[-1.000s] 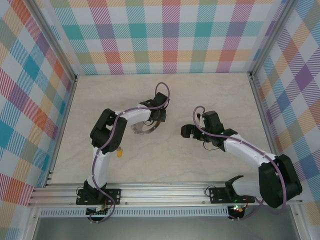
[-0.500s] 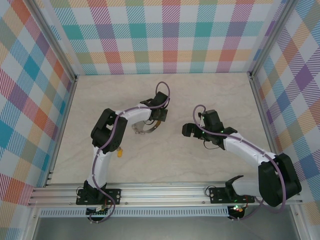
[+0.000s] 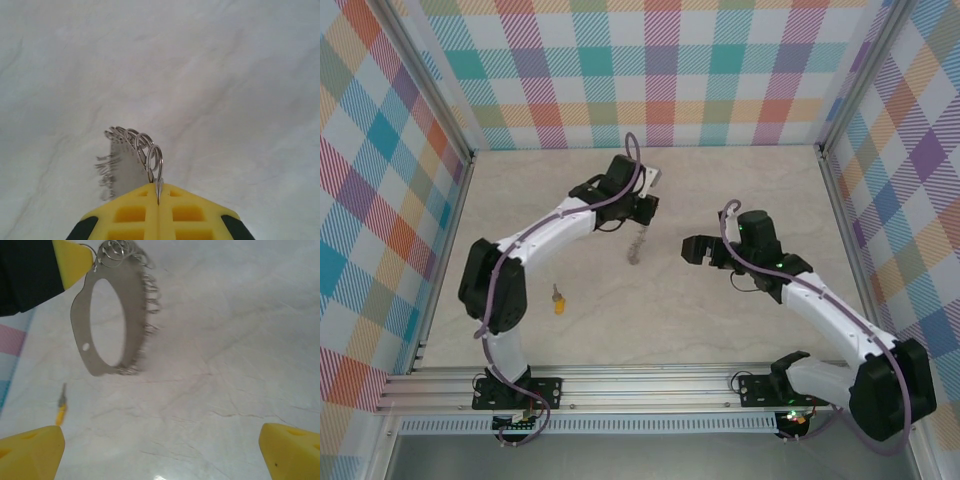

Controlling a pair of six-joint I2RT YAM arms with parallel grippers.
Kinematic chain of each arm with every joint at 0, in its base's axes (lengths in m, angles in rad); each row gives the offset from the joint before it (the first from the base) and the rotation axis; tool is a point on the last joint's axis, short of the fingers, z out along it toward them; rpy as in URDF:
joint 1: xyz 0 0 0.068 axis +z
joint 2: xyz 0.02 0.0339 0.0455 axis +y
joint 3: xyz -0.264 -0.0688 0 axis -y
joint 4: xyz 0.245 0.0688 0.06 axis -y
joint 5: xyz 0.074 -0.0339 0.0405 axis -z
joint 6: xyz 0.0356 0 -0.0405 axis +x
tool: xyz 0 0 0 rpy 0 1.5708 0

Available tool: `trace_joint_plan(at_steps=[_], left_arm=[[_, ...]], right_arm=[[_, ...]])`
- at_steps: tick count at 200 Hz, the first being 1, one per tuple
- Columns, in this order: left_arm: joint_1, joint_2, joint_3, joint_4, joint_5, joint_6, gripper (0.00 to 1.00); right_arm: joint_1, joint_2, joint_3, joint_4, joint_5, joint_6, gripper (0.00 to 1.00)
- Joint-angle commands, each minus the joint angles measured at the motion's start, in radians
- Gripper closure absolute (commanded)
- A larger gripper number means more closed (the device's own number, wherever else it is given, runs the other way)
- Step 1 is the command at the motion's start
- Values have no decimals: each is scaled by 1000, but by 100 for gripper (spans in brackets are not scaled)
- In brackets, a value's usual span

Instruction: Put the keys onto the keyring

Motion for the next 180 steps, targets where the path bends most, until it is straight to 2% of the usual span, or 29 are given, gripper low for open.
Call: trace_joint_plan(at_steps=[1, 28, 50, 66, 91, 121, 152, 180], left_arm=[[7, -81, -56, 57, 154, 59, 100], [7, -139, -122, 165, 228, 61, 100], [5, -147, -136, 192, 241, 85, 100], [-3, -138, -123, 166, 165, 91, 100], [-4, -132, -107, 140, 110, 94, 100], [-6, -63, 52, -140, -31, 128, 100], [-9, -82, 31, -126, -169, 165, 100], [-9, -60, 102, -220, -283, 238, 100]], right_arm=[[-26, -57, 42, 36, -105, -4, 0], [-66, -98, 63, 36, -163, 40, 3], [-79, -122, 67, 58, -190, 81, 4], [-80, -133, 58, 90, -199, 111, 5], [-80, -133, 30, 136, -202, 151, 5], [-80, -127, -17, 159, -185, 160, 5], [-80, -131, -56, 149, -176, 159, 5], [-80, -157, -91, 138, -154, 157, 4]])
